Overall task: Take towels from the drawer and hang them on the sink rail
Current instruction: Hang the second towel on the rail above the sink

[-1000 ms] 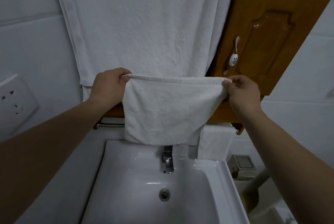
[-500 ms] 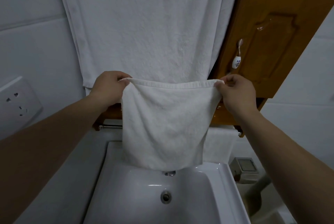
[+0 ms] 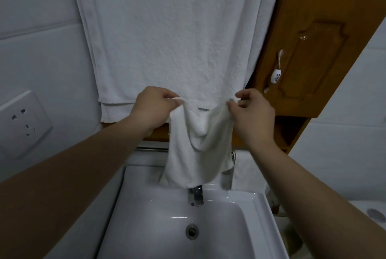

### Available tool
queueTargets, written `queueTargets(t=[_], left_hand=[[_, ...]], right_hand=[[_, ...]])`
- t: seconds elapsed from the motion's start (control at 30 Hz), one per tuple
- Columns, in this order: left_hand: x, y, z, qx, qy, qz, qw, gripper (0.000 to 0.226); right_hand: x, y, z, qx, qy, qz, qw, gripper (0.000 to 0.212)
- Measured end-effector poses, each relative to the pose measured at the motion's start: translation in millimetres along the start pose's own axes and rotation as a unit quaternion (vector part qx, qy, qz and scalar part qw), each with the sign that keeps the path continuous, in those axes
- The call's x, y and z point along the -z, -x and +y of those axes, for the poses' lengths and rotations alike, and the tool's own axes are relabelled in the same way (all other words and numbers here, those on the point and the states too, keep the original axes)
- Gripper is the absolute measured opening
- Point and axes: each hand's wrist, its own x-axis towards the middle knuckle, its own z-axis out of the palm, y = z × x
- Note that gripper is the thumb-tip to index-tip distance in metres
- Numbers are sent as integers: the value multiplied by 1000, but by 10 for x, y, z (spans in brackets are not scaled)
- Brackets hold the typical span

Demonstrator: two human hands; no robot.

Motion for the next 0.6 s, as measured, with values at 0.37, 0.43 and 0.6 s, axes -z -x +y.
queueTargets(t=[0.37,0.43,0.6], left_hand=[[-400,192,258,64,131,-42,988,7],[-419,194,239,92,149,-41,984,5],[-325,107,22,236,245,-5,940,43]], right_hand=[[-221,262,-172,-11,-97,-23,995,7],[-220,283,-147,-5,-83,-24,996,7],[-117,156,24,-85,-105,-10,991,6]])
